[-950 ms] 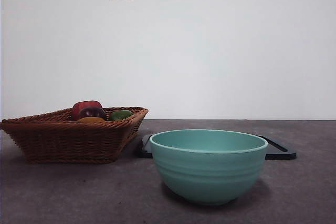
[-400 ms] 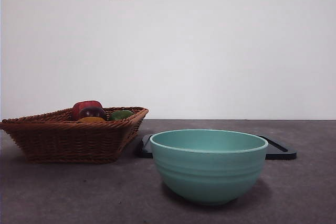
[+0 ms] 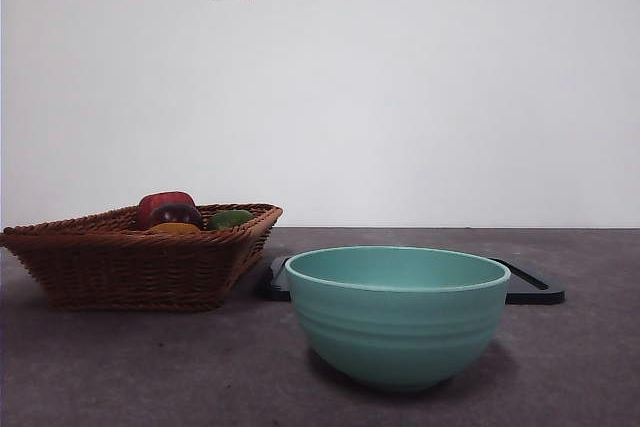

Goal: Pick up the wifruite, put it on the bowl, pick up the plate, put it on desk

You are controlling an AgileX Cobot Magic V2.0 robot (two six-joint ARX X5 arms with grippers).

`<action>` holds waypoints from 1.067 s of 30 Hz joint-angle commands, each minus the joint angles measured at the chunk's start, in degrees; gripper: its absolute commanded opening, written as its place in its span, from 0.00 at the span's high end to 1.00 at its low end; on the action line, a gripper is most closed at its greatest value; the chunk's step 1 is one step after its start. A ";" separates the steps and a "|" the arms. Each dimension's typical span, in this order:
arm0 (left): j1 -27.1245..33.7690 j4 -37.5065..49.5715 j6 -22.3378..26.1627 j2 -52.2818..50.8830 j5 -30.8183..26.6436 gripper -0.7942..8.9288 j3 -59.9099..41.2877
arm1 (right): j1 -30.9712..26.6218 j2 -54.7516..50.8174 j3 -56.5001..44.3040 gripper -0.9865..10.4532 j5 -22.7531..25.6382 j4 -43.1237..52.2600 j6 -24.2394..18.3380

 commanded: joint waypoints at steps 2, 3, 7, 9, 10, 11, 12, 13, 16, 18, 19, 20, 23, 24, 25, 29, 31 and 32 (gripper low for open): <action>-0.22 -3.50 2.16 6.25 -0.39 0.28 3.26 | 0.17 0.17 1.07 0.34 0.00 0.55 0.17; -0.22 -4.31 2.14 8.13 -0.81 0.28 3.96 | 0.17 0.17 1.07 0.34 0.00 0.52 0.22; -0.22 -6.58 2.25 15.45 -3.02 0.28 6.99 | 0.17 0.17 1.07 0.34 -0.11 0.48 0.26; -0.22 -7.52 2.25 19.12 -5.14 0.28 8.85 | 0.17 0.17 1.07 0.34 -0.37 0.48 0.24; -0.22 -8.17 2.16 21.07 -6.47 0.28 10.01 | 0.17 0.17 1.07 0.34 -0.37 0.48 0.24; -0.22 -8.68 2.14 22.82 -7.48 0.28 11.06 | 0.17 0.17 1.07 0.34 -0.37 0.48 0.24; -0.22 -9.07 2.16 24.72 -8.59 0.28 12.26 | 0.17 0.17 1.07 0.34 -0.37 0.48 0.24; -0.22 -9.49 2.14 26.62 -9.84 0.28 13.46 | 0.17 0.17 1.07 0.34 -0.37 0.50 0.24; -0.22 -9.97 2.19 31.80 -13.64 0.28 16.83 | 0.17 0.17 1.07 0.34 -0.37 0.48 0.24; -0.22 -9.88 2.36 34.93 -16.83 0.28 18.67 | 0.17 0.17 1.07 0.34 -0.37 0.48 0.24; -0.22 -9.86 2.36 36.57 -18.62 0.28 19.54 | 0.17 0.17 1.07 0.34 -0.37 0.46 0.26; -0.22 -9.88 2.36 37.92 -20.04 0.28 20.17 | 0.17 0.17 1.07 0.34 -0.37 0.48 0.33; -0.22 -9.86 3.04 42.40 -23.54 0.28 21.99 | 0.17 0.17 1.07 0.34 -0.37 0.48 1.09; -0.22 -9.66 3.21 43.91 -24.37 0.28 22.43 | 0.17 0.17 1.07 0.34 -0.37 0.48 1.11; -0.22 -9.51 3.30 45.42 -24.85 0.28 22.84 | 0.17 0.17 1.07 0.34 -0.37 0.46 1.11; -0.22 -7.67 3.43 50.38 -25.31 0.28 23.39 | 0.17 0.17 1.07 0.34 -0.37 0.46 1.27; -0.22 -6.32 3.82 52.92 -25.55 0.28 23.47 | 0.17 0.17 1.07 0.34 -0.37 0.46 1.29; -0.24 -5.86 4.04 53.86 -25.59 0.28 23.54 | 0.17 0.17 1.07 0.34 -0.37 0.46 1.31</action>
